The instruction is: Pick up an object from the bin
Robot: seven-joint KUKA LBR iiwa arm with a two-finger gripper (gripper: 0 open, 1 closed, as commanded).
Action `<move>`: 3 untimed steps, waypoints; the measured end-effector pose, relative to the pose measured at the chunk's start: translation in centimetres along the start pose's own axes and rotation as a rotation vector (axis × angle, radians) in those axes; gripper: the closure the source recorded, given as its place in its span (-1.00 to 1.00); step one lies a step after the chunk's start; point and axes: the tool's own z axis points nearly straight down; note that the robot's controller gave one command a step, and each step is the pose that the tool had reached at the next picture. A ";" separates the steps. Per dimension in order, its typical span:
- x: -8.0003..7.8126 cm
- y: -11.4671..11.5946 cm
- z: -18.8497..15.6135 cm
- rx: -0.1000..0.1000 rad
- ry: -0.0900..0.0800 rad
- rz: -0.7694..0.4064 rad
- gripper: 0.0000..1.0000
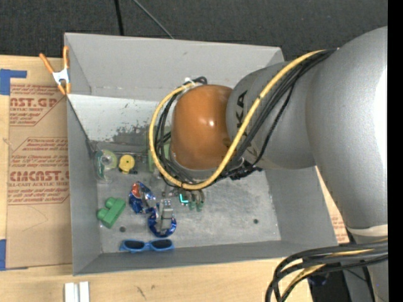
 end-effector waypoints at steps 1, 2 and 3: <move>-1.7 0.0 7.2 0.000 -0.004 0.099 -1.00; -1.8 0.0 6.9 -0.002 -0.008 0.099 1.00; 0.6 0.3 -9.5 -0.004 -0.014 0.134 1.00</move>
Offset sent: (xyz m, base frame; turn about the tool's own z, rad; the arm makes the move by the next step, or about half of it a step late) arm 0.0172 -0.0004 -0.0685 0.0981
